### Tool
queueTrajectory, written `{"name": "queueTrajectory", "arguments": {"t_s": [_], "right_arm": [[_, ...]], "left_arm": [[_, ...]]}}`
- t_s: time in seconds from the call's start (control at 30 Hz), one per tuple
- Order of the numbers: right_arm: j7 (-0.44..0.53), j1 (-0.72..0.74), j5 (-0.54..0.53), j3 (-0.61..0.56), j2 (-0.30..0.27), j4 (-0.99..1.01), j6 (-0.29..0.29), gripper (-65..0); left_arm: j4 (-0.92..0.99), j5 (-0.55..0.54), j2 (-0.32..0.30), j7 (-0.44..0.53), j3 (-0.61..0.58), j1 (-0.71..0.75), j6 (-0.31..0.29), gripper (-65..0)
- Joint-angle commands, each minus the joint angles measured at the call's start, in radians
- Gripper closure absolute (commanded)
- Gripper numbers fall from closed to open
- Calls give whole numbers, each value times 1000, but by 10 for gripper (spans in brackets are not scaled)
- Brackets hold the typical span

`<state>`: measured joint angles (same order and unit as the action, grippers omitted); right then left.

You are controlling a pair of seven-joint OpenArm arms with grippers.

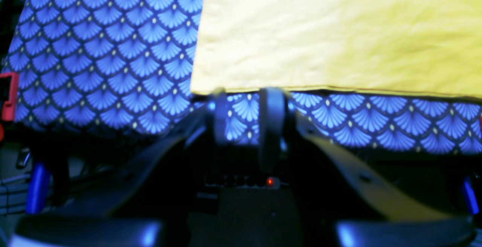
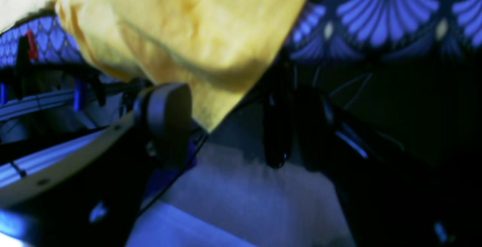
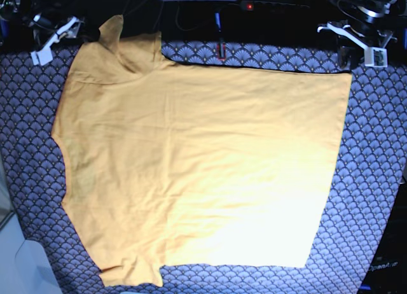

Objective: Fold the T-shirt properly
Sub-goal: 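Lower both open grippers onto the shirt edge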

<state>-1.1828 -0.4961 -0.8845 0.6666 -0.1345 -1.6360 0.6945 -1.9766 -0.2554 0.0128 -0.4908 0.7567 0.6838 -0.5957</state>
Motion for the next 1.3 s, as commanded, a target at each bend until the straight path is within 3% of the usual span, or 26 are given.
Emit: {"name": "queueTrajectory", "arguments": {"t_s": [0.0,0.3,0.97,1.27], "right_arm": [[8,1,-17,8,-18,1,4,-442],[14,75,109,8,-37,98,4,-442],[2,73,110,0,-21,89,4,-440],[2,70,110,-72,-27,87,4,-440]], "left_arm": [[-13,-12,-6,20,4,9,1,-152],[-13,-12,-6,20,4,9,1,-152],[-13,-11,-6,19,2,-8,1,-152],[-13,-11,-6,19,2,-8,1,-152]]}}
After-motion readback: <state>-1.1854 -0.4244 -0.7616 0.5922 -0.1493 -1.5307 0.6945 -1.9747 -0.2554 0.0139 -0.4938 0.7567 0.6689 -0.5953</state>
